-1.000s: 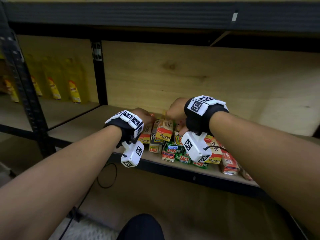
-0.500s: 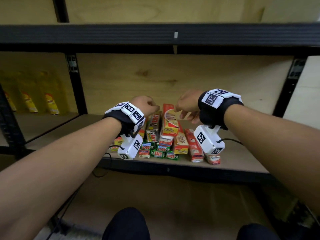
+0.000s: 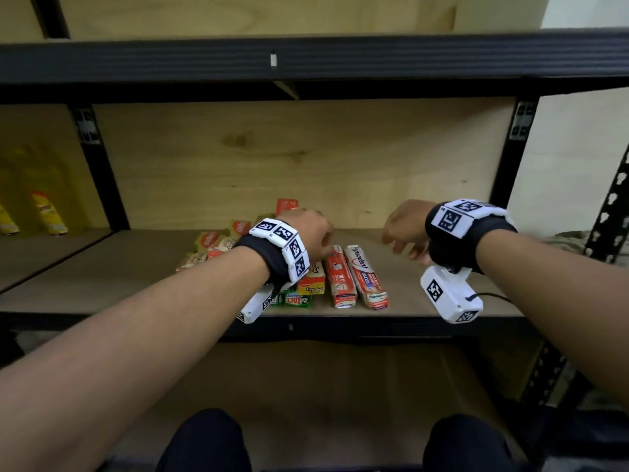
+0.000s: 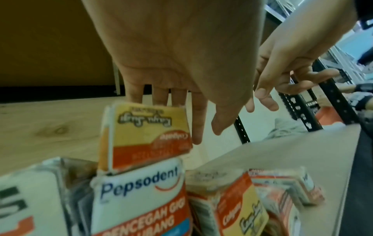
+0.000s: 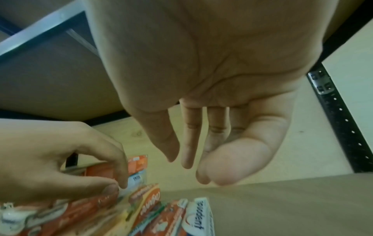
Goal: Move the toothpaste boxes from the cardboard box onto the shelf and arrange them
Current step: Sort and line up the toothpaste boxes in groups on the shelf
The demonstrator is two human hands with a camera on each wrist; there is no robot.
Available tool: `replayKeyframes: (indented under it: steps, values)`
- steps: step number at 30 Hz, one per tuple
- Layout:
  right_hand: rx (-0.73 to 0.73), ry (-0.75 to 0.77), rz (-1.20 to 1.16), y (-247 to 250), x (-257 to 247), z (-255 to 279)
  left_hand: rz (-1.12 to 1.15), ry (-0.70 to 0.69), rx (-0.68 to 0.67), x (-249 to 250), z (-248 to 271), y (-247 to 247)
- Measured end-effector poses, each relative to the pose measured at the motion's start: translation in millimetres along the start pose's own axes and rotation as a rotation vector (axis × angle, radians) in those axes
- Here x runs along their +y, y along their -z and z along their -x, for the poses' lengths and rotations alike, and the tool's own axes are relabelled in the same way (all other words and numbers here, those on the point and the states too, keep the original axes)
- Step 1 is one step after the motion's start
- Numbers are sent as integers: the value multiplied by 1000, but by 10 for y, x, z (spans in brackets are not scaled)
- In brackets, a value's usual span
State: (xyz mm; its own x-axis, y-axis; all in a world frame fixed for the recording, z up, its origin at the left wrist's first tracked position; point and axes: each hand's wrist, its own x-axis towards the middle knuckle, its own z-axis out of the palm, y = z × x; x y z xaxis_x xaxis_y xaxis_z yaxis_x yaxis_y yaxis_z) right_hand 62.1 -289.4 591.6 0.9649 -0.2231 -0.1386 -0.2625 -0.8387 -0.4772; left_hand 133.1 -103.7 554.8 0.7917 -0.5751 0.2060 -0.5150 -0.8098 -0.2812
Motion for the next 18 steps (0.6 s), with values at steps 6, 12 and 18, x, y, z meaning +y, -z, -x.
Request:
replayKeyframes:
  steps: [6, 12, 18]
  values:
    - [-101, 36, 103, -291, 332, -239, -173, -1, -87, 145, -154, -199]
    - [-183, 191, 190, -564, 451, -399, -173, -52, -192, 284, -340, -254]
    - [-173, 277, 144, -710, 563, -547, -146, -106, -353, 374, -474, -162]
